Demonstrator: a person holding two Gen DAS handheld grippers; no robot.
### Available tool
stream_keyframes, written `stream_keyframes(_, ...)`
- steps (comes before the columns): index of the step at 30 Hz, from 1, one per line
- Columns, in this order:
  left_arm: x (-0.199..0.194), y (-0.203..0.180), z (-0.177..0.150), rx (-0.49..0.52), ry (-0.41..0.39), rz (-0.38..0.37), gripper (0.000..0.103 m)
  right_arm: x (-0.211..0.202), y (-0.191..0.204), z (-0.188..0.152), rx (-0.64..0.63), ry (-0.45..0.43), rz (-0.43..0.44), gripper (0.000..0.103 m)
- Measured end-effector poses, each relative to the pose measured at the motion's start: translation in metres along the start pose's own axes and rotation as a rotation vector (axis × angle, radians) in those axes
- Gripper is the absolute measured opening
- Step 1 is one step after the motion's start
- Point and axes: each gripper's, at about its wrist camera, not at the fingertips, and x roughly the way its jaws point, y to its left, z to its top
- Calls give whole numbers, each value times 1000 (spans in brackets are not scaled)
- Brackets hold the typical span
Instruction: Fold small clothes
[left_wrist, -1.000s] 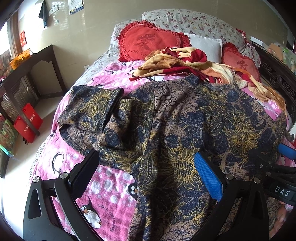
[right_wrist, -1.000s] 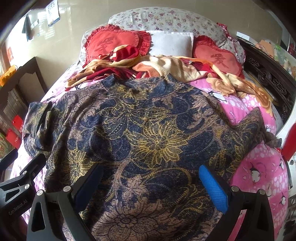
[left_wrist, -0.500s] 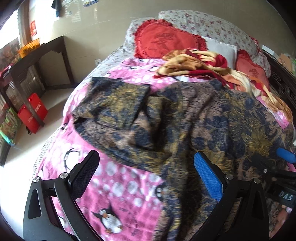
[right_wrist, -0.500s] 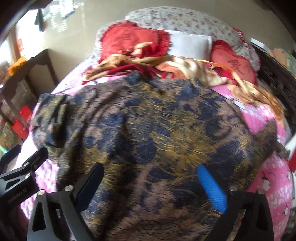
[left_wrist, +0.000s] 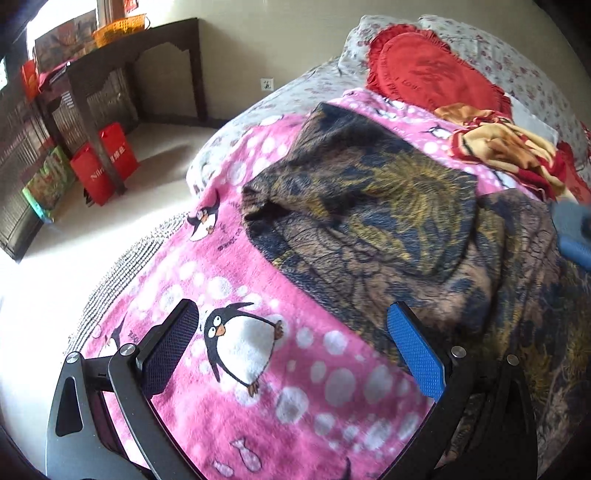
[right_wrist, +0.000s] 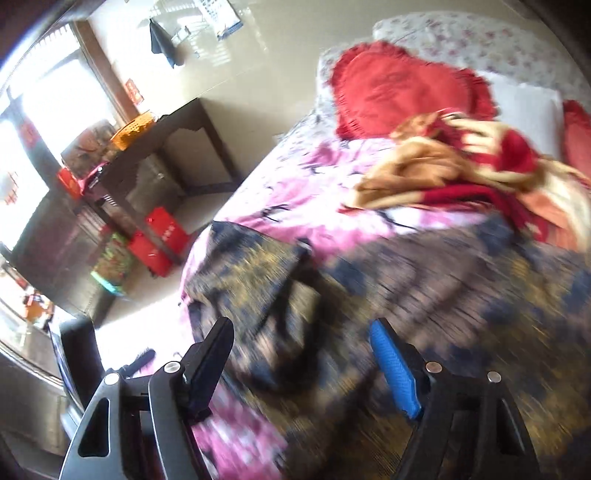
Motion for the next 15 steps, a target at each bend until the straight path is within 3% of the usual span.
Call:
stream_keyframes(8,24,2,0,-16,38,-33,103,82,8,31,46,94,43,74)
stream_keyframes(10,25,2,1,-21,34,-38,103,93,6,34,56,93,67,58)
stream_keyframes(13,28,1,3,-18,24,-33,103,104,9,36,58,89,74,24)
stream_keyframes(14,28,0,3,-15,22,-30,103,106,11,37,61,85,77,7)
stream_keyframes(15,28,0,4,-12,21,-28,103,103,9,38,61,79,74,5)
